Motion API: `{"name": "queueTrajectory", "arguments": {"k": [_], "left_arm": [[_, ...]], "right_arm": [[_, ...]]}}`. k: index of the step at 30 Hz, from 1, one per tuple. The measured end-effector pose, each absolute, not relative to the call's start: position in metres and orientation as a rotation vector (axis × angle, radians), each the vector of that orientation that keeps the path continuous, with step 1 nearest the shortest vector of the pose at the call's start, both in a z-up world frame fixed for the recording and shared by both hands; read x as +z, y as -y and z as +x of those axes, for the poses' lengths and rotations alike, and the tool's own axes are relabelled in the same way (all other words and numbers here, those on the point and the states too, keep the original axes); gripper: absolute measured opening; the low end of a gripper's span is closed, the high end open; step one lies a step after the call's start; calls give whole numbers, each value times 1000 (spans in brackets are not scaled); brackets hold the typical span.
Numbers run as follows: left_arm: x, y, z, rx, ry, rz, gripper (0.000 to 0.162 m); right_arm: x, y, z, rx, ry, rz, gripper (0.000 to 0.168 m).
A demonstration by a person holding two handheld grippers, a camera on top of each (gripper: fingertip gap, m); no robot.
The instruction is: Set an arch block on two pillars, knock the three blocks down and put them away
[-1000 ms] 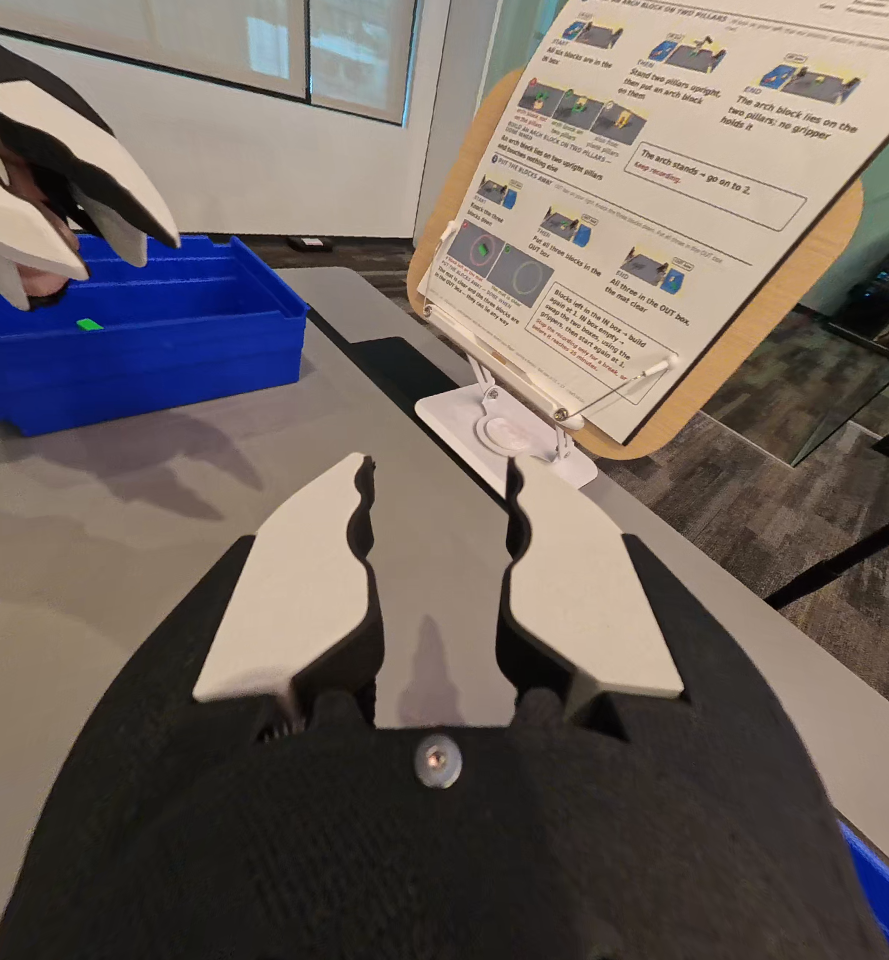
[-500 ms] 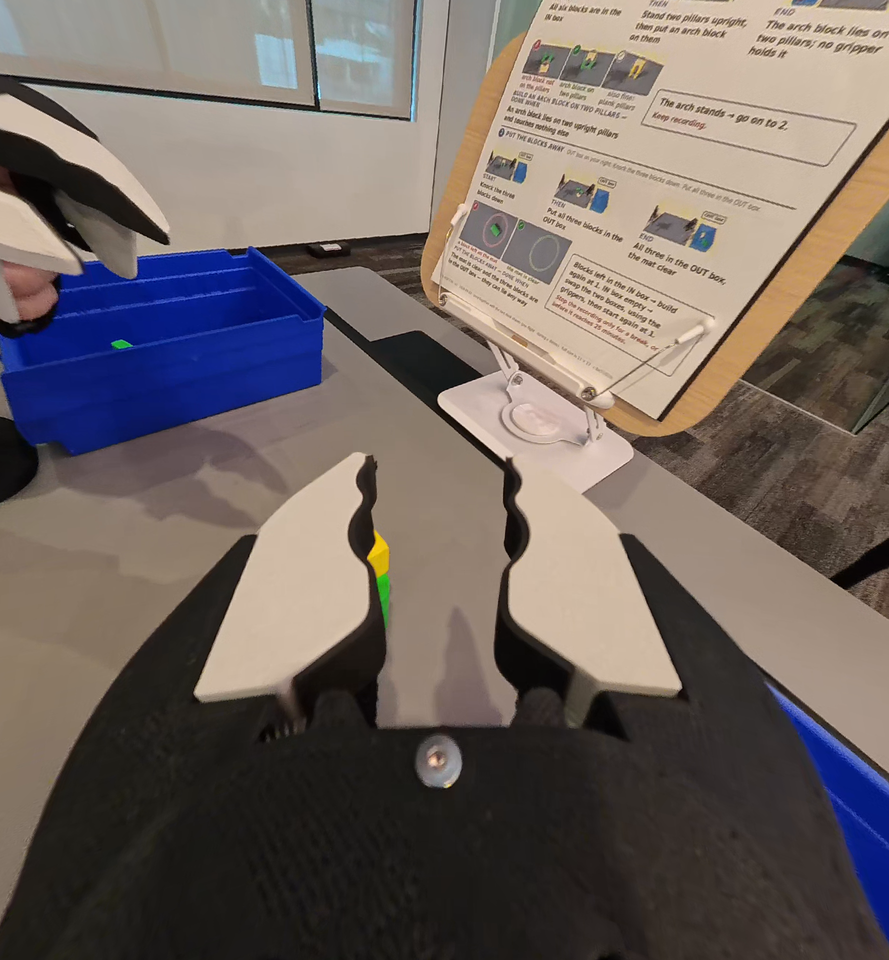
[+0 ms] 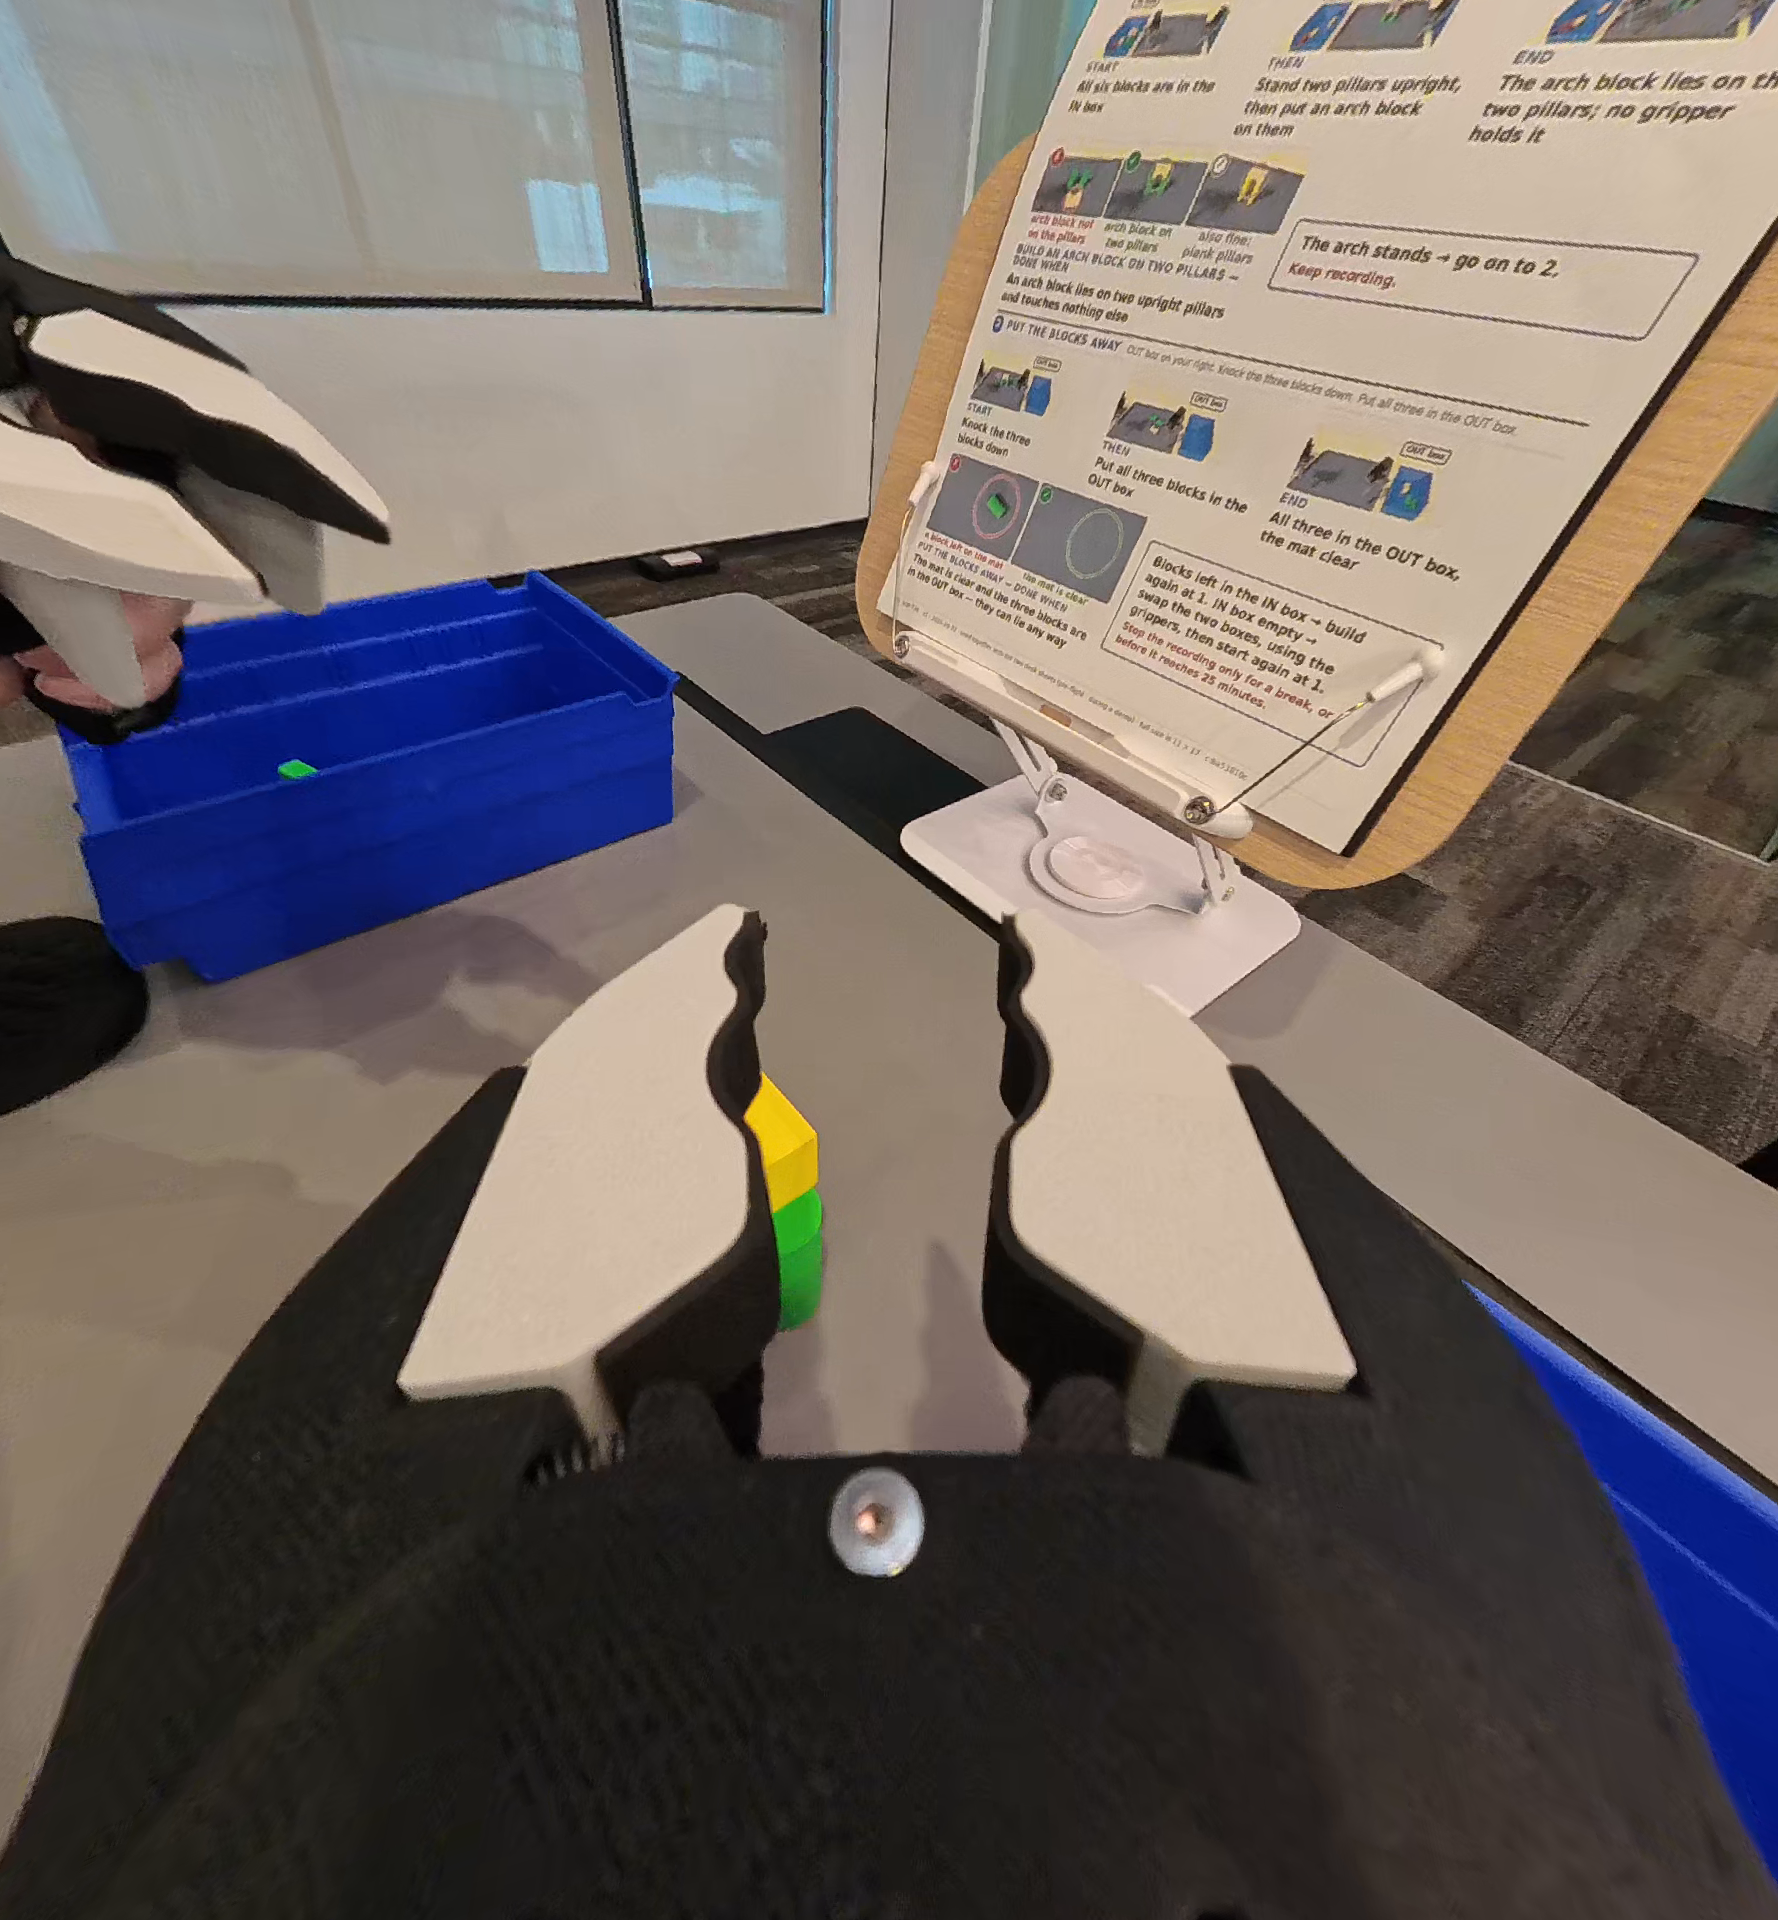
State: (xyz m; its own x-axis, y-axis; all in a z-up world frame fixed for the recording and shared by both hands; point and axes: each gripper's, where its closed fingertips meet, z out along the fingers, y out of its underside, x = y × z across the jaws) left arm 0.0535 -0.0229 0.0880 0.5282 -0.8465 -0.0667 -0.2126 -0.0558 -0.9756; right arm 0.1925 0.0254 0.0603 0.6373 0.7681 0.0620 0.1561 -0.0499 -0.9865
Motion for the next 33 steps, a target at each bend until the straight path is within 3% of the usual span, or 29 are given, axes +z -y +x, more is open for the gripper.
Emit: {"name": "queueTrajectory", "arguments": {"k": [27, 33], "left_arm": [[92, 13, 45, -644, -874, -1571, 35], [96, 15, 44, -681, -863, -1561, 37]], "right_arm": [[123, -18, 228, 737, 513, -1269, 44], [122, -15, 230, 637, 579, -1256, 34]]}}
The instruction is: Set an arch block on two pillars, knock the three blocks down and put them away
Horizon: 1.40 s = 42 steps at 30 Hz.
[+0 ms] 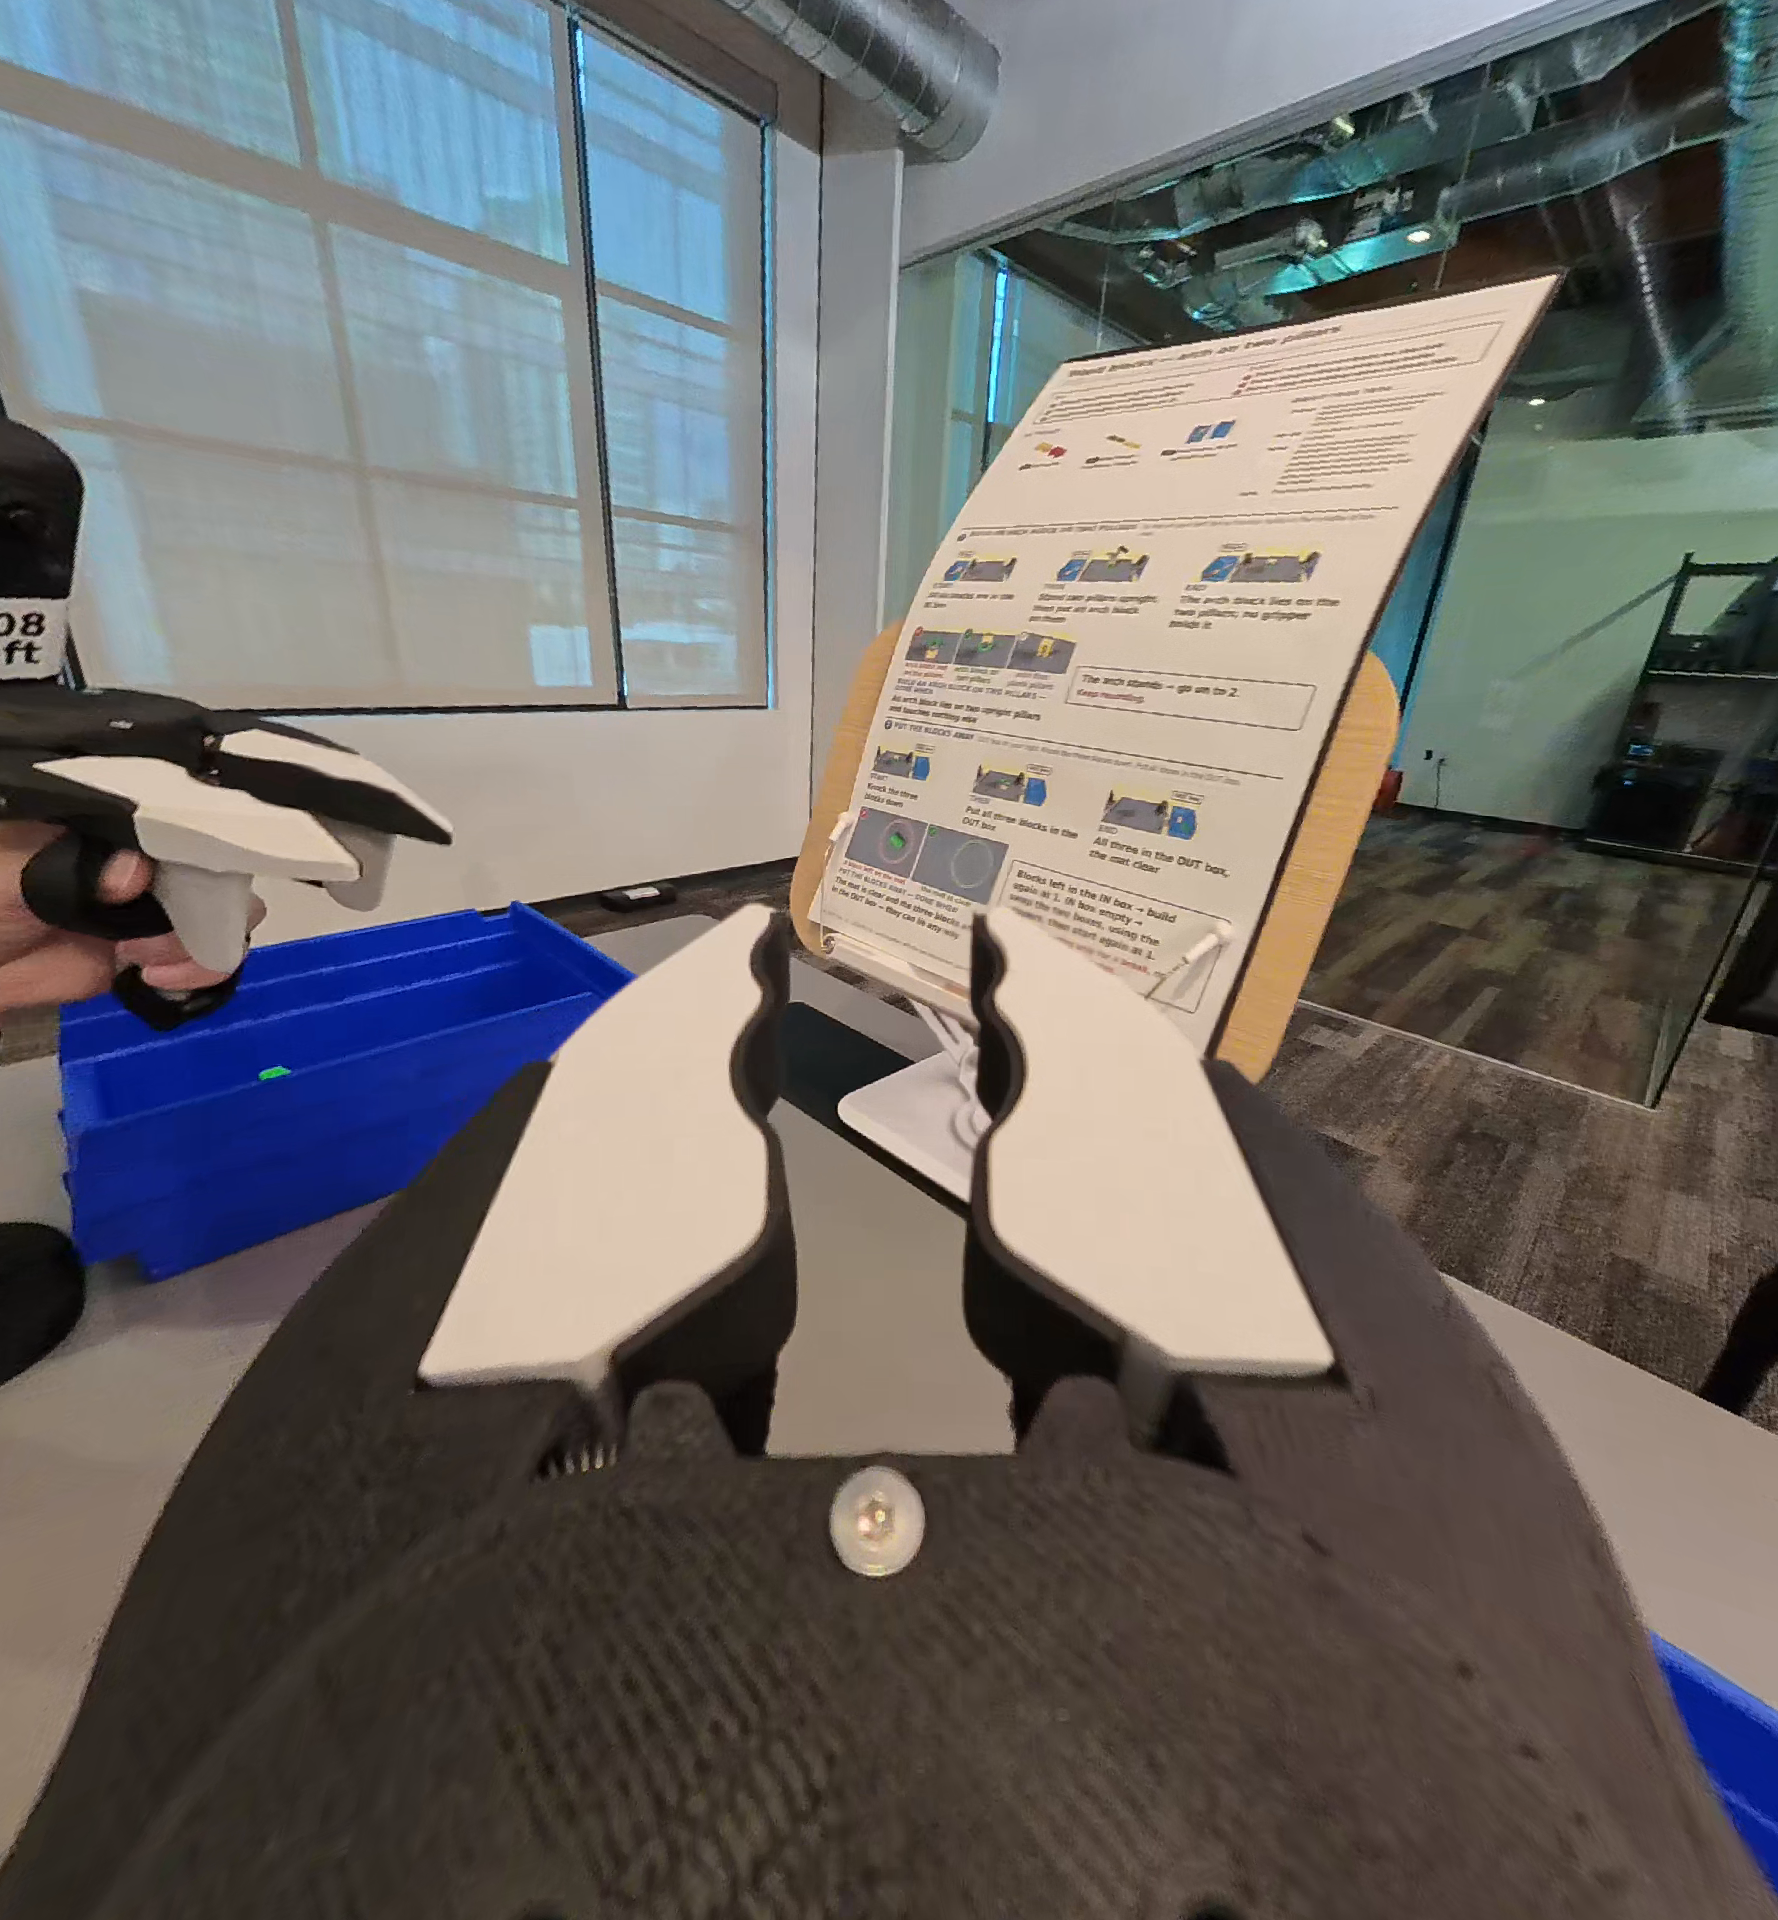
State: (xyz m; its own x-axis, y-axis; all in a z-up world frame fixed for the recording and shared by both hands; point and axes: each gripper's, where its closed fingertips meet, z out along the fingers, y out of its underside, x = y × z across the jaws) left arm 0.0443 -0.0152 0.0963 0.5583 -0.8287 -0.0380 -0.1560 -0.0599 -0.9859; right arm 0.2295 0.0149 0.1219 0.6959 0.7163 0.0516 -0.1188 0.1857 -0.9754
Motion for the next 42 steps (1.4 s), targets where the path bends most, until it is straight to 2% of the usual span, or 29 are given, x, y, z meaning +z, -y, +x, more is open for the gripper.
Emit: {"name": "queueTrajectory", "arguments": {"k": [42], "left_arm": [[92, 17, 49, -652, -907, -1559, 35]], "right_arm": [[98, -18, 208, 628, 701, -1386, 25]]}}
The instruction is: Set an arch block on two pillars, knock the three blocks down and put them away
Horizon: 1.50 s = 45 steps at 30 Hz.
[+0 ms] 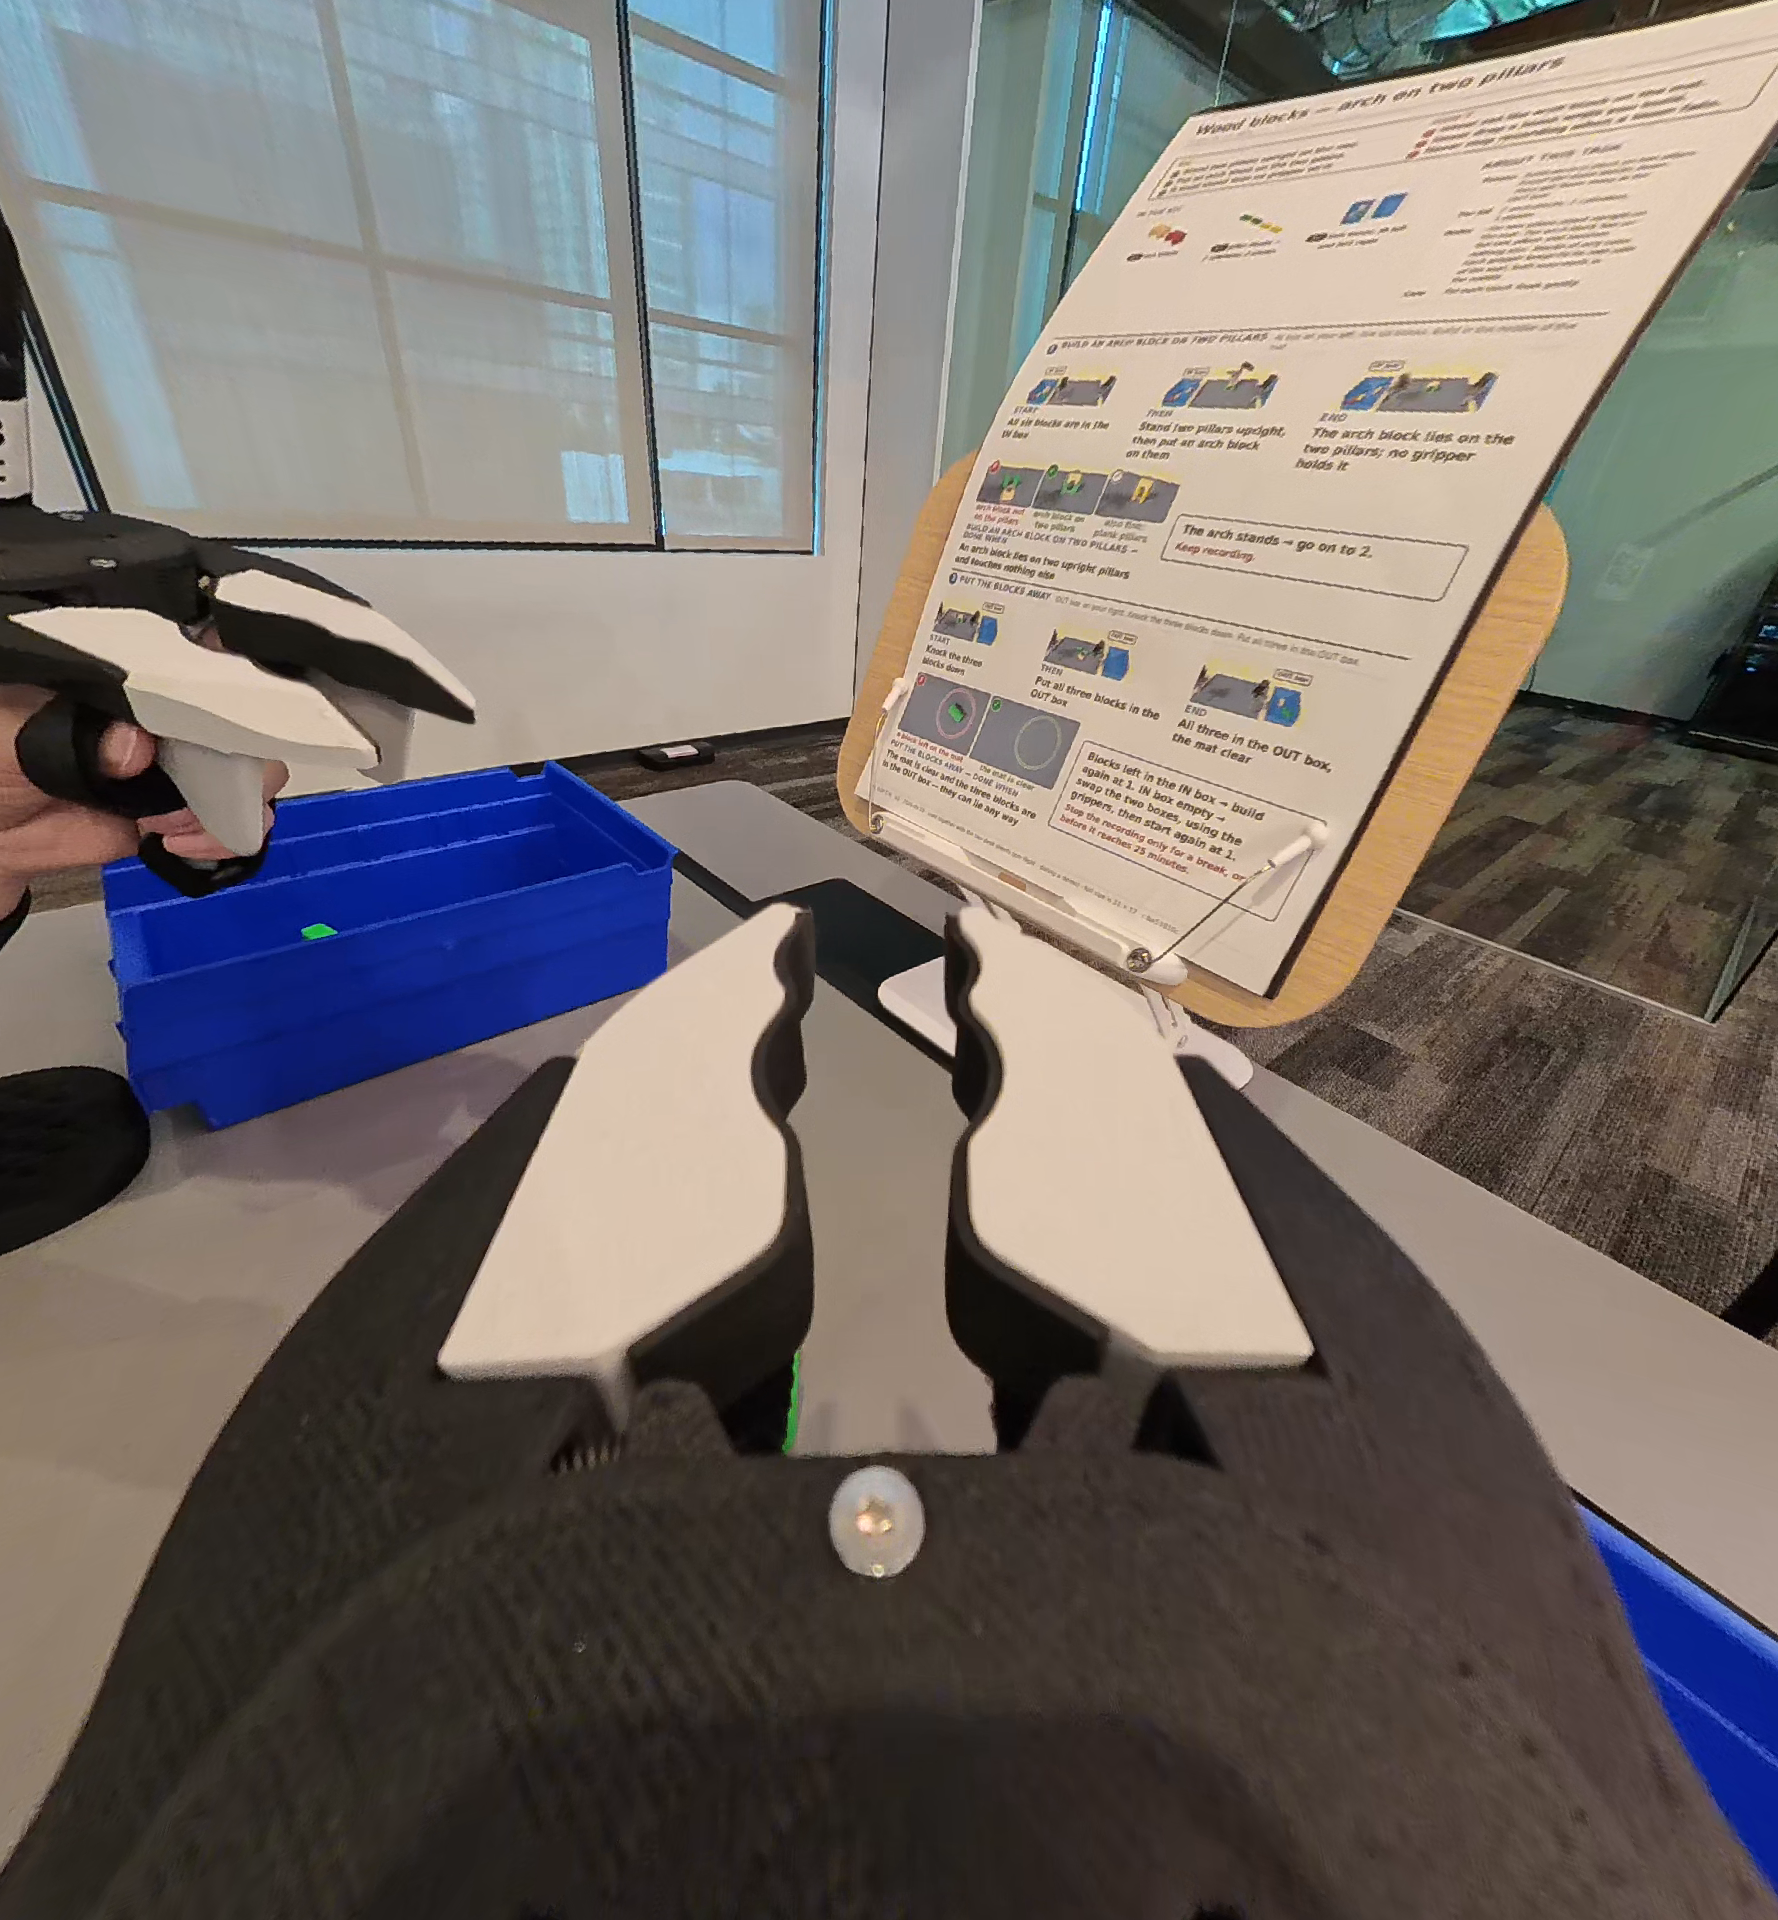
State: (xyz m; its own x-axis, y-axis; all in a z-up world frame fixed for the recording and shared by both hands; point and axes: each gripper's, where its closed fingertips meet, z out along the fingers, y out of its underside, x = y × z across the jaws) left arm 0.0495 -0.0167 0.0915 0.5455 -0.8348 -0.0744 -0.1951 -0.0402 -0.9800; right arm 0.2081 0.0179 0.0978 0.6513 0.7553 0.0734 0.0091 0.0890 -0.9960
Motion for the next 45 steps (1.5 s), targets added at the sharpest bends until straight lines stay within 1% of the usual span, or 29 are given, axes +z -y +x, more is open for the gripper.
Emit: {"name": "queueTrajectory", "arguments": {"k": [13, 18, 45], "left_arm": [[81, 16, 55, -653, -933, -1596, 37], [83, 14, 52, -652, -909, -1598, 41], [87, 14, 49, -641, -905, -1592, 42]], "right_arm": [[91, -17, 200, 611, 762, -1400, 24], [91, -16, 199, 618, 766, -1391, 24], [90, -15, 197, 612, 778, -1394, 24]]}}
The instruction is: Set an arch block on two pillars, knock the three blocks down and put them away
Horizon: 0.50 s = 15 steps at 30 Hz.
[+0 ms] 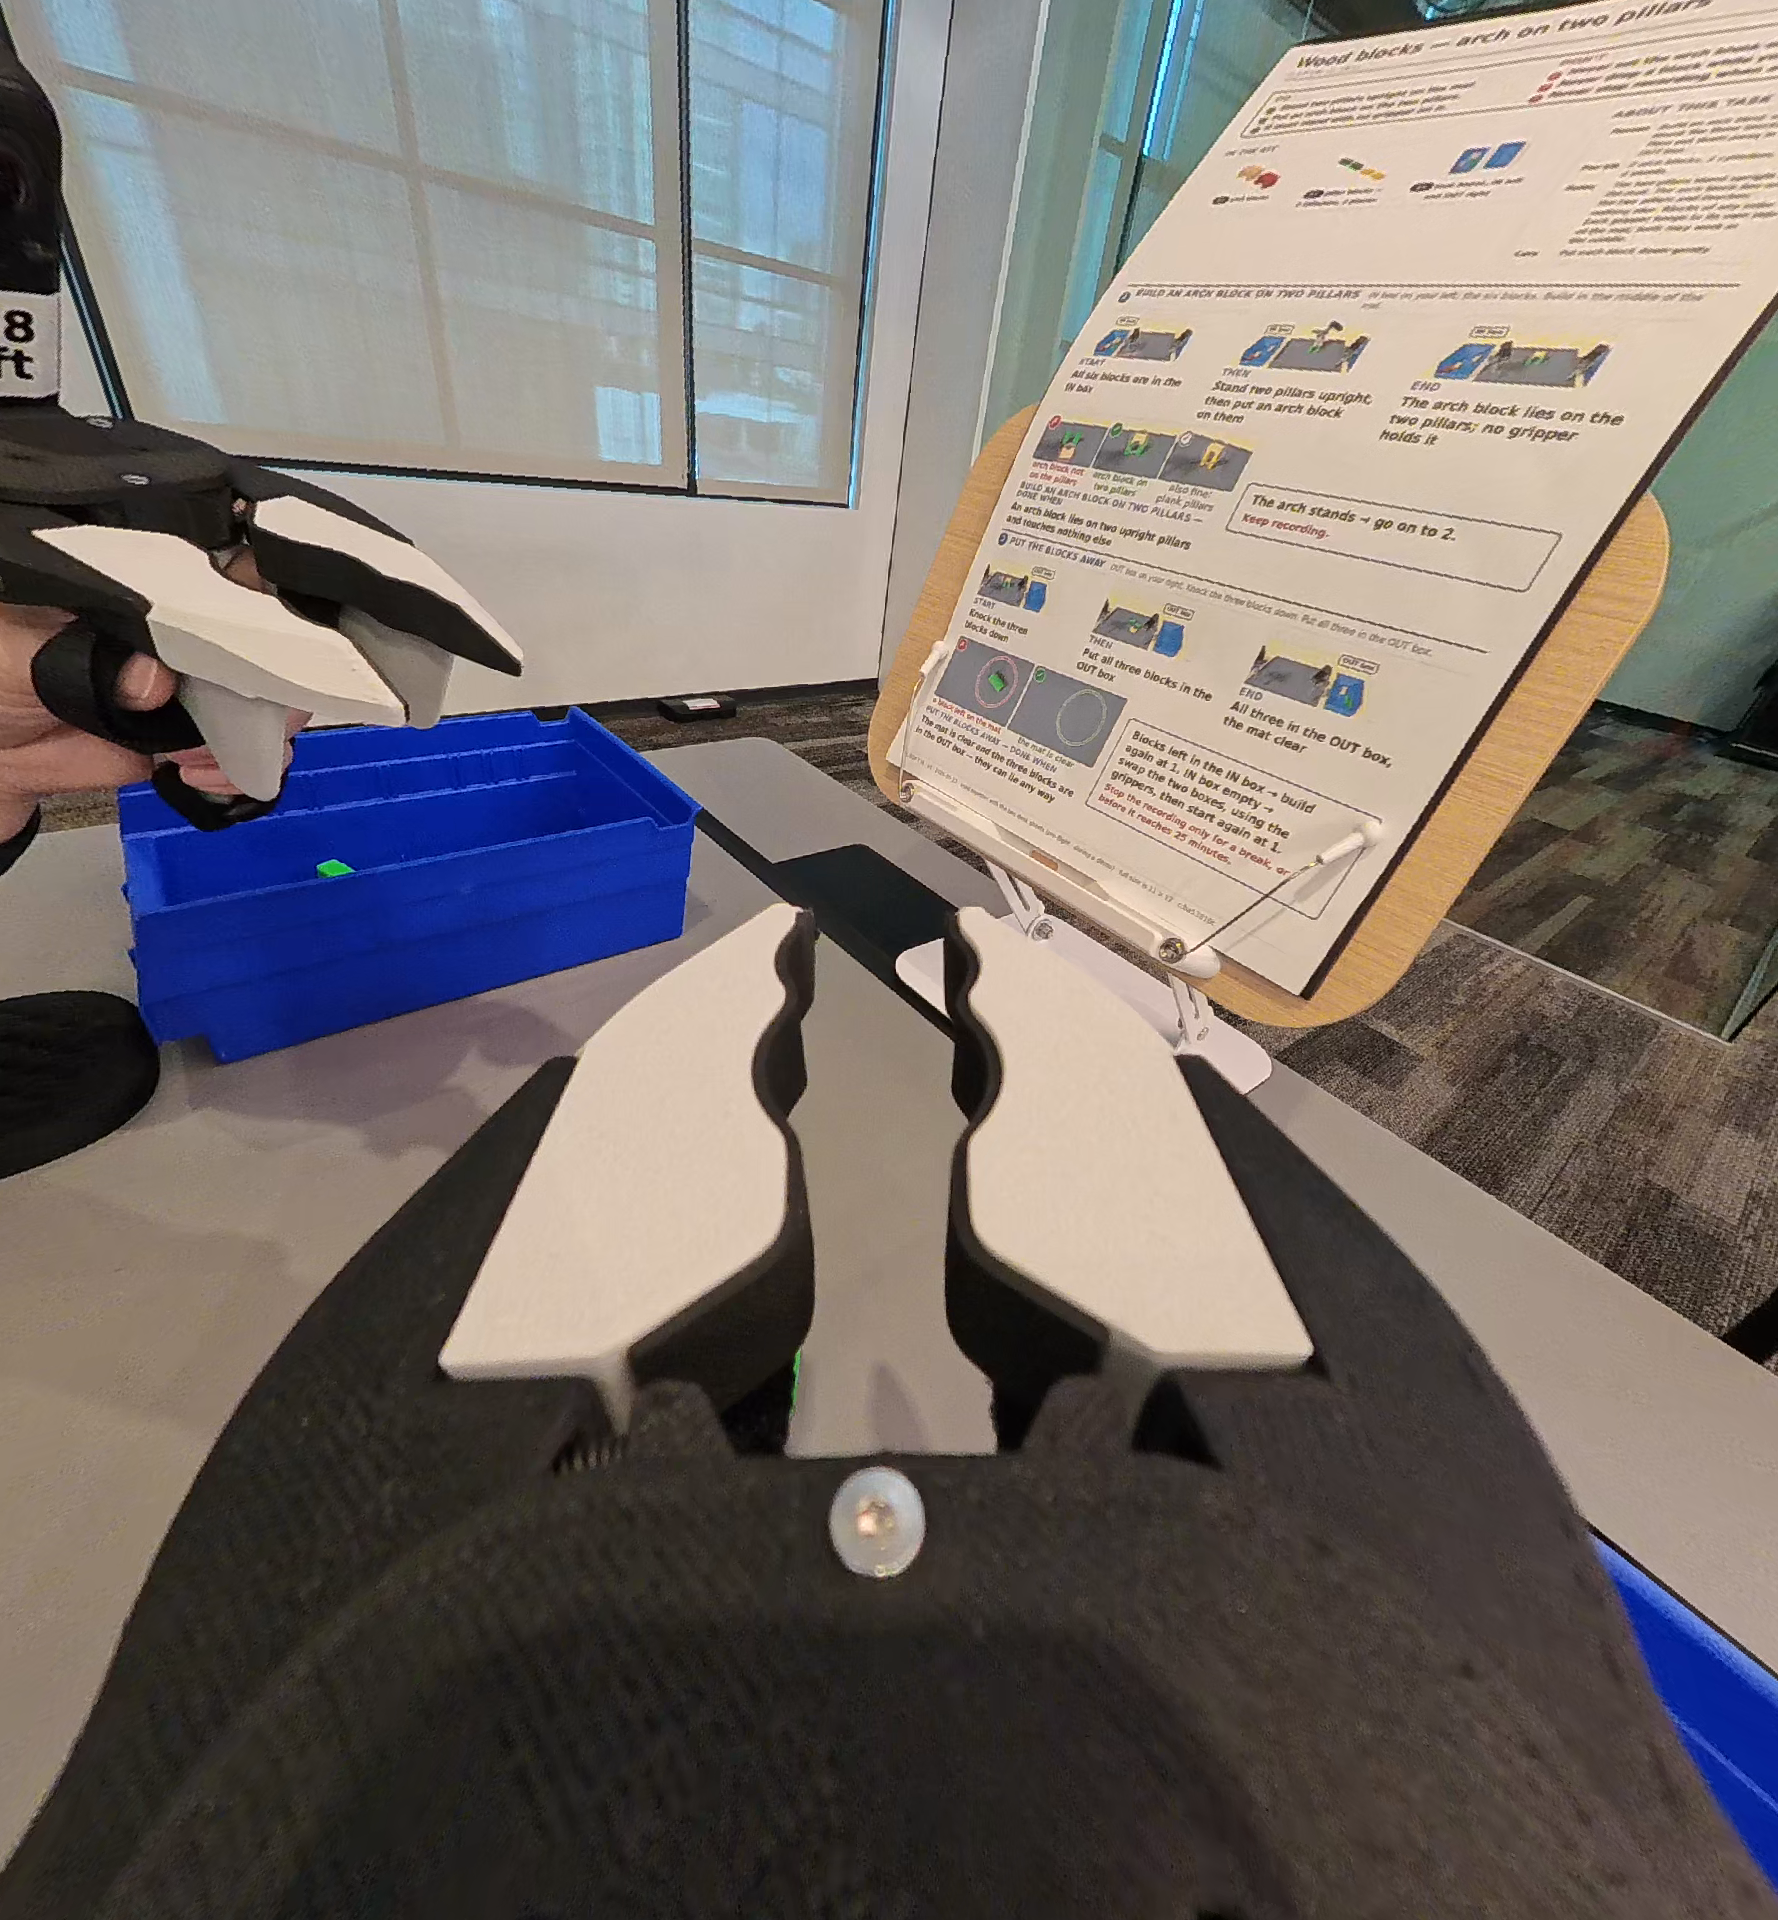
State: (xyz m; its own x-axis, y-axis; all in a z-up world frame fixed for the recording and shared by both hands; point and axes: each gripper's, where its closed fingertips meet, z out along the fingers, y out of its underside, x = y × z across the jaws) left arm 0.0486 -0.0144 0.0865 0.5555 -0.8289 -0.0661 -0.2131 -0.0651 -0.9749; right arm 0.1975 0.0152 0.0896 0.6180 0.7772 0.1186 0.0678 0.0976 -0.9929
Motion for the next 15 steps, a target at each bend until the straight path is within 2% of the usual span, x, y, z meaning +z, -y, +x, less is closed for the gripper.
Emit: {"name": "queueTrajectory", "arguments": {"k": [15], "left_arm": [[87, 14, 48, -636, -905, -1594, 42]], "right_arm": [[88, -15, 197, 612, 782, -1398, 24]]}}
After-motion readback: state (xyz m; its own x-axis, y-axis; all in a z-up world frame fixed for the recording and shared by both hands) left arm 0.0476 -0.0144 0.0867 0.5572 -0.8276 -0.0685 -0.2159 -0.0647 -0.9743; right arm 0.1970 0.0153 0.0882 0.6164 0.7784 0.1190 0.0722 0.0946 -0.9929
